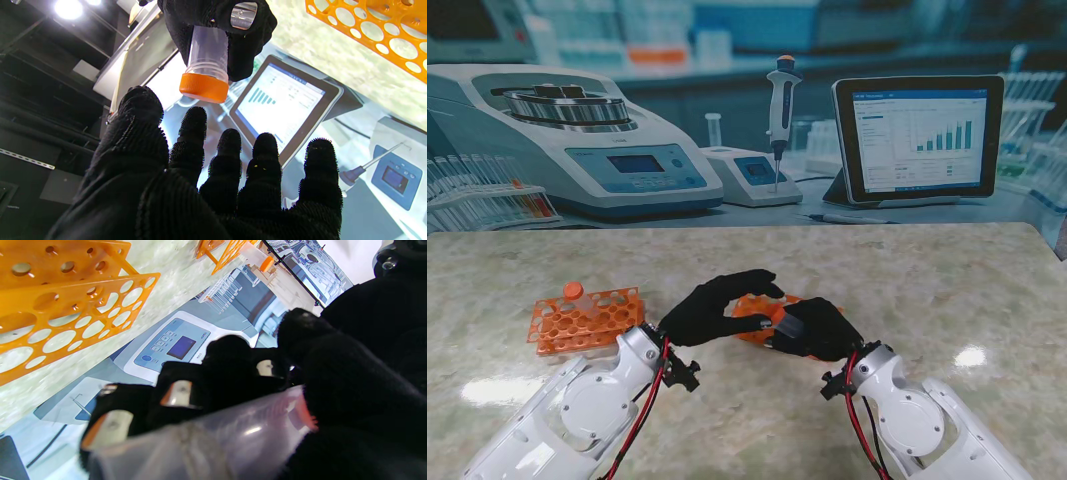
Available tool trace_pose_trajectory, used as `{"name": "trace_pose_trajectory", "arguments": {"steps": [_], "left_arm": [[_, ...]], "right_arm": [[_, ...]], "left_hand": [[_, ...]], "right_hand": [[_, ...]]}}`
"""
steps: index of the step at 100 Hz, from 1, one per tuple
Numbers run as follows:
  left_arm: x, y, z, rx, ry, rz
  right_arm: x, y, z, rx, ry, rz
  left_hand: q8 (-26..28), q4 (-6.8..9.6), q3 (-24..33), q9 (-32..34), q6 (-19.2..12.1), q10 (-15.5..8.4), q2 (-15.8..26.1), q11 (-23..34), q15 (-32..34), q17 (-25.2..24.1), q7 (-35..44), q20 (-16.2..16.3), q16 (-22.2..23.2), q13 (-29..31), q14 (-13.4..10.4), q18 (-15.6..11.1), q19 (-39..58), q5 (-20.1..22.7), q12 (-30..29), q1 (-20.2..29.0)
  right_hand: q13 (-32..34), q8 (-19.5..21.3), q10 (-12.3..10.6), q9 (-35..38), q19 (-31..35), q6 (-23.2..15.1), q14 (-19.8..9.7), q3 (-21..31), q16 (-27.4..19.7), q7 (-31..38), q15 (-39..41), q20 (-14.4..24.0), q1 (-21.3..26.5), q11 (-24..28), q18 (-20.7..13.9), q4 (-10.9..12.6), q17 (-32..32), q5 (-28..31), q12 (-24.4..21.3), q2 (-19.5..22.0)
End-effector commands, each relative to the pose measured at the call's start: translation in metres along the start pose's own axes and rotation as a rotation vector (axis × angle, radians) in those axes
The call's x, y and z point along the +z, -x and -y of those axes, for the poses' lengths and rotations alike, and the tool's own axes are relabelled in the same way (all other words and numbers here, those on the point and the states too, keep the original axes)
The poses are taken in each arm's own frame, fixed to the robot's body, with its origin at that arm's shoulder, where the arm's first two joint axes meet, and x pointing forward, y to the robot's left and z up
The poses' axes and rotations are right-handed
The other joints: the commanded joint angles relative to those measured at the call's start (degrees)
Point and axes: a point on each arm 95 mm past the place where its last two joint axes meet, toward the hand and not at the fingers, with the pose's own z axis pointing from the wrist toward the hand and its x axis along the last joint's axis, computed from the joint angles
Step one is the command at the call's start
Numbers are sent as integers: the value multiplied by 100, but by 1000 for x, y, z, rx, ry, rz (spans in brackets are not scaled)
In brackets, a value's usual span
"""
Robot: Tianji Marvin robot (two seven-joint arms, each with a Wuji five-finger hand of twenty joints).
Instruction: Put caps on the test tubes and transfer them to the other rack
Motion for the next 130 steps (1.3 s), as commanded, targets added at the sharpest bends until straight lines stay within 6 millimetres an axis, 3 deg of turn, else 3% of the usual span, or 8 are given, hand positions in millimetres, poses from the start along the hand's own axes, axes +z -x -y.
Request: {"name": "trace_pose_trajectory", "arguments": {"steps": [1,76,108,130], "left_arm": [[0,3,-2,-9,12,10],[5,10,-10,-33,49,17],[7,11,-13,-41,42,21],[7,11,-14,-39,39,24]], "right_arm": [[-1,-1,3,8,-2,0],[-1,-2,3,8,-3,1],[-1,-2,3,9,-2,1],[-1,-2,3,9,0,2]], "left_hand": [[-104,-70,-133,-200,95,-135,-60,-135,-115,-72,-168,-166,-79,-218,-25,48,-191,-178,-87,-75],[40,-49,156,-90,199,-70,-177,-103,-8,109,51,-25,-55,-53,-54,74,26,131,-108,178],[1020,-102,387,80,3,-28,-263,-43,71,160,1091,-38,18,97,-60,117,158,257,-65,586],[1162,-83,303,154,-60,-16,-325,-16,111,194,1379,-48,47,178,-45,144,205,307,-49,746]], "right_hand": [[352,261,112,257,1148,-285,-1083,-26,273,473,1041,104,307,23,-340,-91,353,270,92,69],[352,261,113,257,1148,-286,-1083,-31,273,473,1041,104,306,18,-340,-91,353,269,90,80],[352,262,111,257,1148,-290,-1083,-31,273,472,1041,104,308,18,-340,-90,353,266,91,76],[352,263,110,257,1148,-290,-1083,-31,273,472,1041,104,306,19,-340,-91,353,267,91,79]]}}
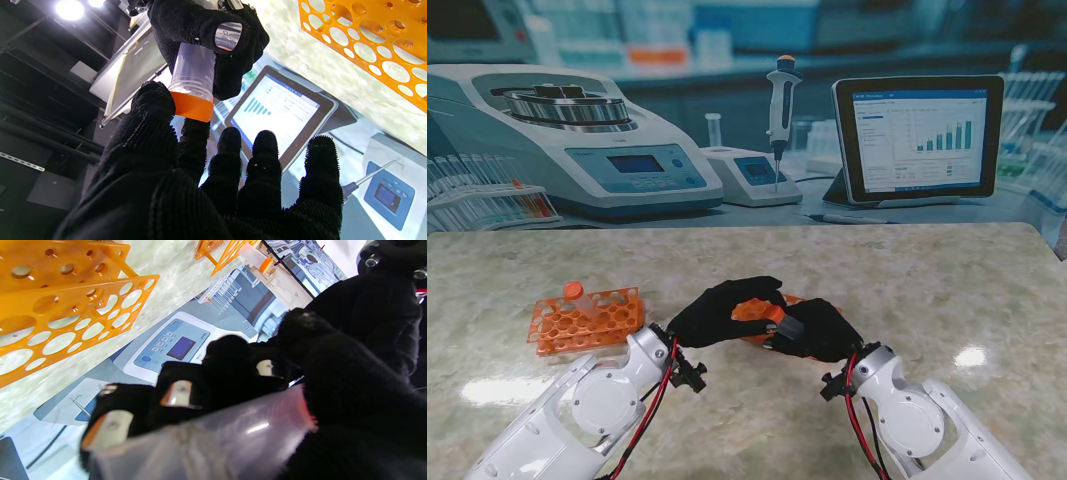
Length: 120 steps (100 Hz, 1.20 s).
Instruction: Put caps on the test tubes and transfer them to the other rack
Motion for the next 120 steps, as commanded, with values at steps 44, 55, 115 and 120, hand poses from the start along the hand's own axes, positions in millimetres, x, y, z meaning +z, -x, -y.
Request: {"name": "trace_pose_trajectory", "arguments": {"steps": [44,55,115,120], "left_arm": [[-3,2,-3,-1,-8,-2],[-3,2,-3,-2,-12,-2],[0,3,-8,-14,-27,-6],[0,3,-8,-11,-26,-4]], "right_arm": [[-1,-1,2,8,6,1],[-1,-1,1,8,6,1],[-1,-1,1,8,8,-4],[-1,-1,1,9,8,-5]], "left_hand": [[515,-2,-186,290,-594,-33,-75,64,125,68,2180,-85,166,321,-17,130,300,244,18,574],[412,-8,-173,329,-587,-41,-6,84,147,79,2242,-87,185,359,-23,124,313,294,29,654],[-484,25,-226,497,-381,-97,602,177,220,79,1629,-73,254,513,-23,121,396,870,63,1347],[-547,31,-236,508,-351,-102,611,181,224,80,1541,-69,257,523,-24,120,400,909,64,1384]], "right_hand": [[352,264,106,256,1141,-291,-1083,-35,273,471,1041,101,307,16,-339,-92,352,265,92,83],[352,264,103,256,1141,-291,-1083,-35,273,471,1041,101,306,15,-339,-92,352,265,92,80],[352,266,120,256,1141,-293,-1083,-34,273,470,1041,101,304,9,-339,-94,352,264,93,88],[352,266,110,255,1141,-293,-1083,-35,273,470,1041,101,304,8,-339,-94,352,264,93,93]]}}
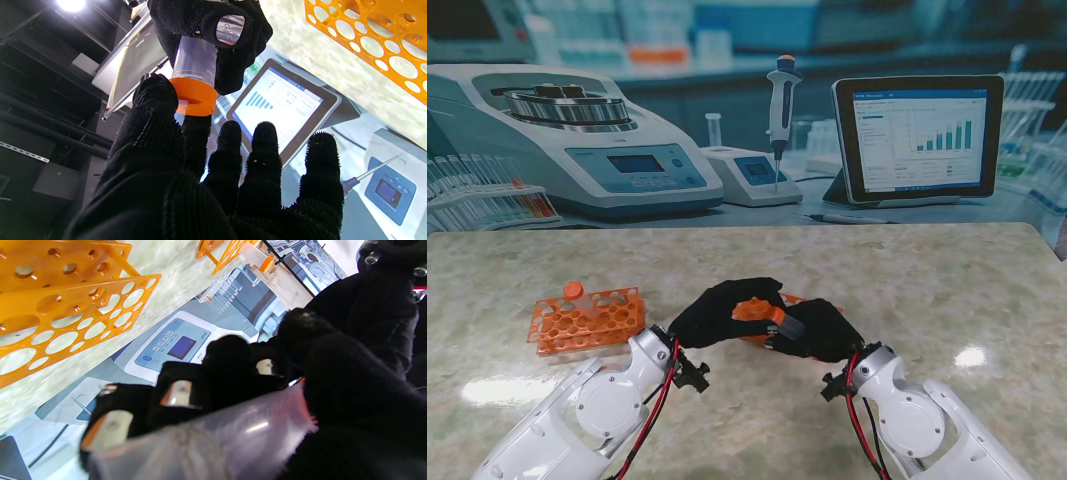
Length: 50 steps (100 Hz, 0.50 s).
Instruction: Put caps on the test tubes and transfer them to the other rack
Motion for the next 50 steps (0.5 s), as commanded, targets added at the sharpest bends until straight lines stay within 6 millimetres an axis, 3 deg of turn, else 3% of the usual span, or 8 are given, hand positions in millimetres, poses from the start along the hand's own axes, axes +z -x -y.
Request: {"name": "trace_pose_trajectory", "arguments": {"steps": [1,39,50], "left_arm": [[-1,2,-4,-2,12,7],[-4,1,-5,11,12,3],[-5,-1,-5,16,17,-5]], "right_arm": [[0,-2,1,8,5,-7],[0,-3,2,8,10,-15],[0,-3,2,8,11,-17]], "left_hand": [[106,179,306,139,-406,-98,707,41,11,-40,650,-69,55,111,-21,68,177,841,64,990],[-148,229,347,171,-513,-119,663,31,6,-87,182,-69,54,135,-25,70,136,961,48,1156],[-151,277,433,177,-773,-125,625,14,-7,-111,106,-80,45,134,-37,68,102,934,32,1301]], "right_hand": [[352,270,109,255,1140,-293,-1083,-33,272,525,1041,98,302,8,-339,-94,352,264,93,94],[352,271,109,256,1140,-294,-1083,-34,272,525,1041,98,301,7,-339,-94,352,261,94,93],[352,272,105,255,1140,-297,-1083,-32,272,525,1041,98,305,7,-339,-94,352,258,94,98]]}}
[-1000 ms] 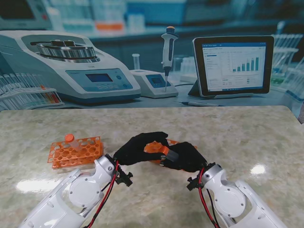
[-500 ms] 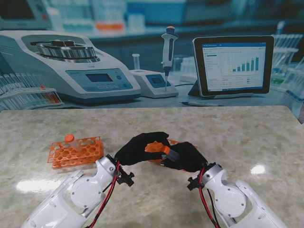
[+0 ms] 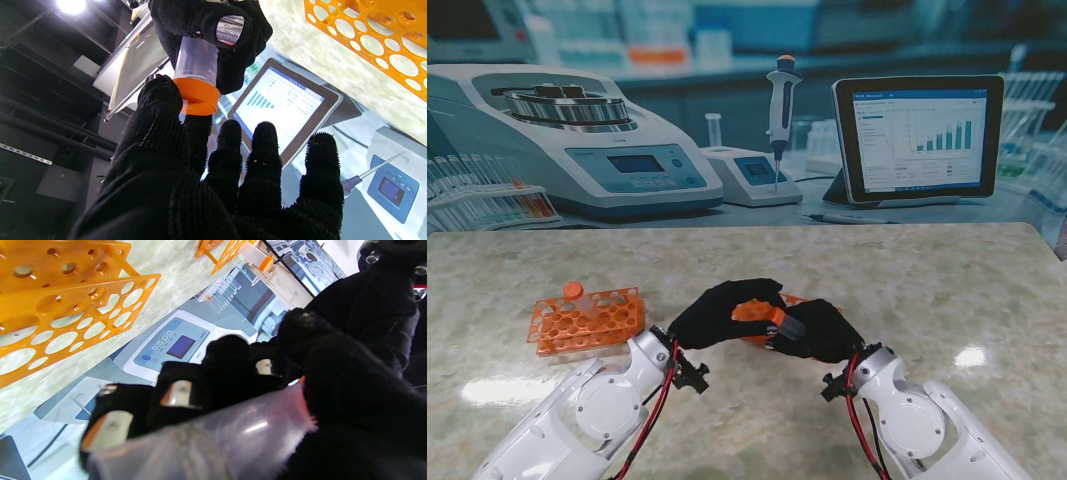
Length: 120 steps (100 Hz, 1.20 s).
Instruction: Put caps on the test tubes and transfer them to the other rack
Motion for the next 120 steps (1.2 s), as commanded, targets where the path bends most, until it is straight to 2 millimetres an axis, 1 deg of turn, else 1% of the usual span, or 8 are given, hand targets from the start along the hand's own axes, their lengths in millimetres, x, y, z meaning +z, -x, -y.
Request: {"name": "trace_pose_trajectory", "arguments": {"steps": [1,16,28,41,56,81,98,120], "left_arm": [[-3,0,-4,3,18,2],[-5,-1,-4,7,25,-2],[-6,-1,-5,4,29,-4],[-6,-2,-4,5,30,-7],[-8,-1,-4,12,36,-7],[-10,-1,-4,21,45,-15],[-12,-2,-3,27,46,-22],[-14,-3,-3,32,56,-29]], "right_arm": [[1,-4,1,8,7,-12],[0,-4,1,8,9,-14],[0,-4,1,7,9,-15],[0,-4,1,7,9,-14],[0,-4,1,7,10,-14],[0,-5,1,6,13,-13],[0,-5,1,7,12,-12],[0,-5,1,7,12,-11]], "left_hand": [[85,279,492,130,-798,-135,574,-6,-9,-96,513,-81,42,134,-38,70,96,804,30,1118],[74,257,499,105,-995,-140,545,-47,-39,-138,390,-103,22,106,-42,68,34,693,-2,1090],[54,225,393,74,-973,-156,535,-71,-57,-156,284,-113,11,79,-45,67,-3,563,-19,891],[79,256,434,61,-1104,-166,486,-79,-61,-157,218,-110,8,75,-44,65,-22,485,-28,951],[118,293,618,62,-1243,-181,531,-80,-71,-171,176,-107,1,62,-45,69,-46,506,-34,1123],[203,192,921,80,-1480,-221,555,-90,-97,-192,119,-108,-22,49,-30,72,-119,521,-58,1122],[178,187,1155,92,-1515,-243,583,-96,-109,-204,55,-109,-38,48,-21,71,-157,487,-77,1124],[141,164,1217,68,-1760,-271,592,-122,-152,-252,60,-128,-72,-7,17,82,-238,518,-112,1093]], "right_hand": [[352,272,105,255,1140,-350,-1083,-35,273,526,1041,98,299,8,-339,-95,337,258,94,93],[352,275,106,254,1140,-351,-1083,-34,273,528,1041,98,297,9,-339,-94,337,255,96,95],[352,278,110,256,1140,-350,-1083,-35,273,531,1041,98,298,11,-339,-95,337,254,97,93],[352,279,100,255,1140,-349,-1083,-31,273,531,1041,98,299,9,-339,-93,337,254,96,90],[352,280,107,255,1134,-349,-1083,-32,273,530,1041,96,305,6,-339,-94,336,255,96,92],[352,281,105,256,1133,-349,-1083,-36,273,530,1041,96,300,5,-338,-95,336,255,97,96],[352,282,102,256,1133,-349,-1083,-36,273,530,1041,96,299,5,-338,-94,336,255,97,94],[352,283,125,255,1133,-353,-1083,-36,273,530,1041,96,297,5,-338,-96,336,254,97,93]]}}
